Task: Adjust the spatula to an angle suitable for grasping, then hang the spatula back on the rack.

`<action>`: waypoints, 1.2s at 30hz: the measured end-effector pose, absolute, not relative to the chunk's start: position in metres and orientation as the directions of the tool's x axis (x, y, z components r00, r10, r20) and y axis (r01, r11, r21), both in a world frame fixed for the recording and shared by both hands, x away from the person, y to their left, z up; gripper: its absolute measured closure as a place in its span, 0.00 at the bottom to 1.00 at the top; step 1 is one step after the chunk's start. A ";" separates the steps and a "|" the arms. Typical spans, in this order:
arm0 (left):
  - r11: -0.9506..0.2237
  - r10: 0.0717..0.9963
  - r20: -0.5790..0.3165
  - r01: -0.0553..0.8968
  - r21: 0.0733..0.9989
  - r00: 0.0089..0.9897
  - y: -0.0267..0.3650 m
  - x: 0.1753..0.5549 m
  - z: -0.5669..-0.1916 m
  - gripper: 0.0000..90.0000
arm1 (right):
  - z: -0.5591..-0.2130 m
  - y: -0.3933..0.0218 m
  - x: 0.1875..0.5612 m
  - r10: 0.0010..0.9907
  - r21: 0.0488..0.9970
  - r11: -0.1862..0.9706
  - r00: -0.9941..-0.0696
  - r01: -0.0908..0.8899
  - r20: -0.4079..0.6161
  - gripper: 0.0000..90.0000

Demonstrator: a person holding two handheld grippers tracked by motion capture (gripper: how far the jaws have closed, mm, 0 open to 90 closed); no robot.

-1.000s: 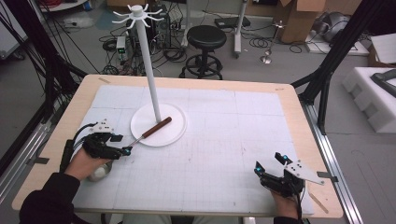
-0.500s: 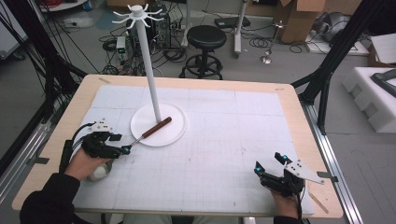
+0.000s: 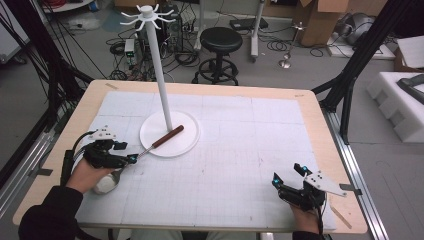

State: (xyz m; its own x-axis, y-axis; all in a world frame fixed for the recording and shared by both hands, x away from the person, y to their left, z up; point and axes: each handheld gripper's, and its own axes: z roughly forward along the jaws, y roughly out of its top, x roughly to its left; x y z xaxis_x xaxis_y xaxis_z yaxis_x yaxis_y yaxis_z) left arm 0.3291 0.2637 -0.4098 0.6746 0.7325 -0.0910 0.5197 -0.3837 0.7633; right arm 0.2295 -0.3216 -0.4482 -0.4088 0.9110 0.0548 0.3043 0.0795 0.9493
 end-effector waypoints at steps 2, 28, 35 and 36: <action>-0.394 0.729 -0.087 0.520 0.758 0.679 0.262 0.330 -0.411 0.36 | -0.448 -0.322 0.230 0.910 0.949 0.078 -0.410 0.306 0.057 0.17; -0.544 0.715 -0.004 0.560 0.625 0.699 0.240 0.337 -0.428 0.82 | -0.448 -0.322 0.227 0.905 0.958 0.080 -0.422 0.276 0.046 0.17; -0.579 0.695 0.033 0.531 0.618 0.719 0.237 0.333 -0.427 0.93 | -0.448 -0.322 0.227 0.907 0.957 0.081 -0.419 0.278 0.045 0.17; -0.574 0.694 0.025 0.533 0.622 0.719 0.237 0.332 -0.427 0.93 | -0.448 -0.322 0.227 0.907 0.957 0.077 -0.418 0.280 0.049 0.17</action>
